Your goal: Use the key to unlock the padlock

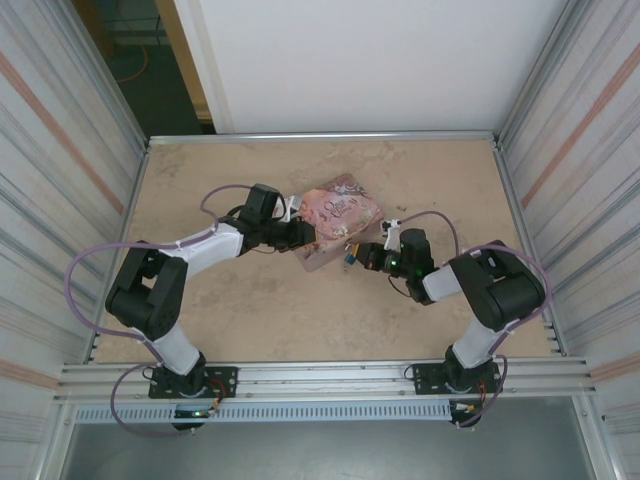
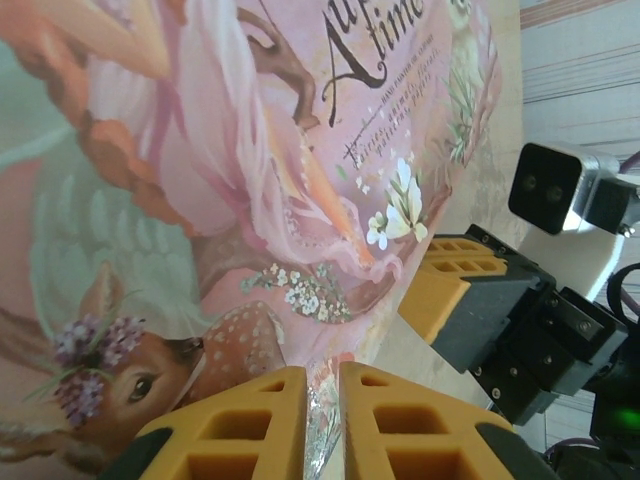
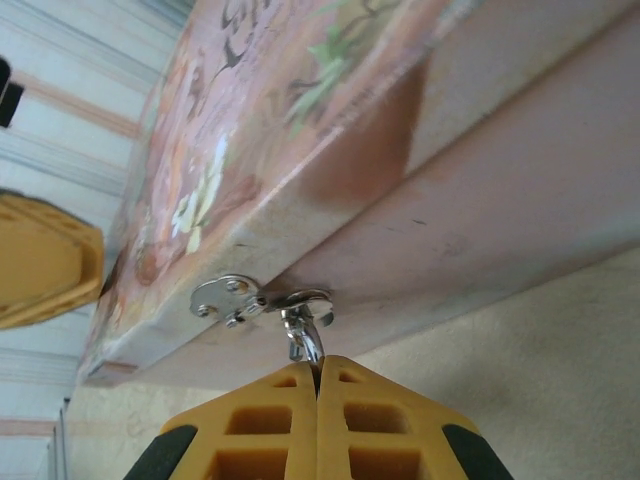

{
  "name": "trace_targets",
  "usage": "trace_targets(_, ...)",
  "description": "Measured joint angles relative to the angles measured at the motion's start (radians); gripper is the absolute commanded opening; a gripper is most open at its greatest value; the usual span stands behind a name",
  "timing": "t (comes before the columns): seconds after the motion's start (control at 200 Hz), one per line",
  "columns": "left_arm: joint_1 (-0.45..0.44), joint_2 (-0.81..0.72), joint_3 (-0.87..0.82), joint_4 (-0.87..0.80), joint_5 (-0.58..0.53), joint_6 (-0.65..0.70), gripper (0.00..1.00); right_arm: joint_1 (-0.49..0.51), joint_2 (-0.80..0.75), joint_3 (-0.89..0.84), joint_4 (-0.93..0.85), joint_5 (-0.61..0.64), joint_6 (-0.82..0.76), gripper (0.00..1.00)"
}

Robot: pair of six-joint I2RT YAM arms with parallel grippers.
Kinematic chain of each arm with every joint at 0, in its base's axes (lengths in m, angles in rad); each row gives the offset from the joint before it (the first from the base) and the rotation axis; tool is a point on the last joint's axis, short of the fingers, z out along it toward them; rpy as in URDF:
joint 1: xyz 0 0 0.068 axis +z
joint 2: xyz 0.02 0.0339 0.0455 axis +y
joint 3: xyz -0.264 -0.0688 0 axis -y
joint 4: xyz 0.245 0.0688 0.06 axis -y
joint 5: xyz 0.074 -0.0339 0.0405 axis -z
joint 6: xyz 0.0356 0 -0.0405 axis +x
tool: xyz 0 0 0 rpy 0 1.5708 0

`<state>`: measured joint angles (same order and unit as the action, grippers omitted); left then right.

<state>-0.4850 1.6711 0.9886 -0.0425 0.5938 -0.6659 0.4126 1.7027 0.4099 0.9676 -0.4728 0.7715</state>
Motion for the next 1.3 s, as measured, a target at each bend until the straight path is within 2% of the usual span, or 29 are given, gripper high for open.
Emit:
trace_targets(0.261, 0.0, -0.002, -0.002, -0.001, 0.002, -0.015, 0.18, 0.013, 0.128, 0.02, 0.189, 0.043, 0.097, 0.0)
trace_targets(0.401, -0.001, -0.002, -0.002, -0.001, 0.002, -0.016, 0.18, 0.016, 0.162, 0.034, 0.235, 0.058, 0.137, 0.0)
trace_targets(0.812, -0.001, -0.003, -0.002, -0.002, 0.0, -0.018, 0.18, 0.011, 0.19, 0.067, 0.263, 0.086, 0.183, 0.0)
trace_targets(1.087, 0.007, -0.019, -0.008, -0.023, -0.001, -0.018, 0.21, -0.033, 0.19, 0.083, 0.267, 0.11, 0.19, 0.0)
trace_targets(1.303, 0.027, -0.032, -0.01, -0.048, 0.009, -0.017, 0.25, -0.048, 0.174, 0.083, 0.243, 0.111, 0.185, 0.0)
